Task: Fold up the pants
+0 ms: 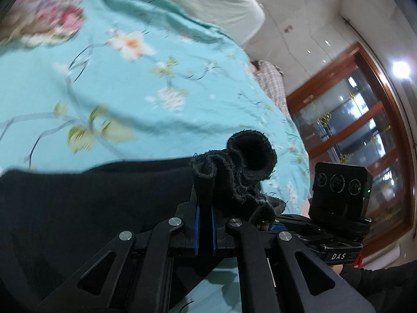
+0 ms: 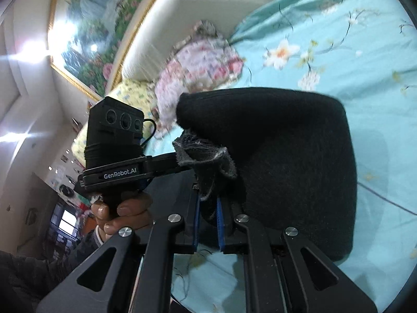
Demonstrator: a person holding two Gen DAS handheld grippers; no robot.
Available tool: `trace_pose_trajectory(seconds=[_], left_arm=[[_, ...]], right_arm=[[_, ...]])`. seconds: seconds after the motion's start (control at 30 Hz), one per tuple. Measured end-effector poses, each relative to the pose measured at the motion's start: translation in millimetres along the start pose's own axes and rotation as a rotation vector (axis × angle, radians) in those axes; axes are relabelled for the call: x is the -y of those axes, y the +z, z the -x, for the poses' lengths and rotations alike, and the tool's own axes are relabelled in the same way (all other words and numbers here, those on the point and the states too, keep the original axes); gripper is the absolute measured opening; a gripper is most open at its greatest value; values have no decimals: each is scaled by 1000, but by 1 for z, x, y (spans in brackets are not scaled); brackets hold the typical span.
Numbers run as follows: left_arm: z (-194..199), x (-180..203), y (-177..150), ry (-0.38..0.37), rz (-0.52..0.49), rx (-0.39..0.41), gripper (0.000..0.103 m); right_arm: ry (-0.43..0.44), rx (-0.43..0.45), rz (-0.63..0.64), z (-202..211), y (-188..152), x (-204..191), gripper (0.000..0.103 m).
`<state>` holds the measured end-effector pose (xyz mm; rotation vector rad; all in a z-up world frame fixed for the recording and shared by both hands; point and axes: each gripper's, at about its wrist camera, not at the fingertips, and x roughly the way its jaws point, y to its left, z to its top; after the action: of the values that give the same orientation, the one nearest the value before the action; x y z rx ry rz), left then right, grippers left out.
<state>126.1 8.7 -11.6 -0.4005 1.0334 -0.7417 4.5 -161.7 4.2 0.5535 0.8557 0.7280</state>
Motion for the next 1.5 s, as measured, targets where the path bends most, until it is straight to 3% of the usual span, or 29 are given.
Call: trace_pose_trajectory(seconds=[0.3, 0.67, 0.73, 0.8, 0.9, 1.5], left_arm=[[3, -23, -26, 78, 86, 17, 5], [19, -27, -44, 183, 117, 59, 10], [28, -29, -47, 204, 136, 83, 13], [39, -32, -52, 216, 167, 113, 16], [56, -35, -61, 246, 205, 155, 19], [181, -65, -134, 406, 458, 450, 31]], right_arm=[[-54, -126, 23, -32, -6, 8, 12], [-111, -193, 49, -48, -10, 10, 15], [-121, -204, 56, -49, -11, 8, 19], [-106, -211, 59, -49, -10, 5, 36], [-79, -211, 81, -50, -10, -6, 54], [16, -237, 233, -88, 15, -75, 55]])
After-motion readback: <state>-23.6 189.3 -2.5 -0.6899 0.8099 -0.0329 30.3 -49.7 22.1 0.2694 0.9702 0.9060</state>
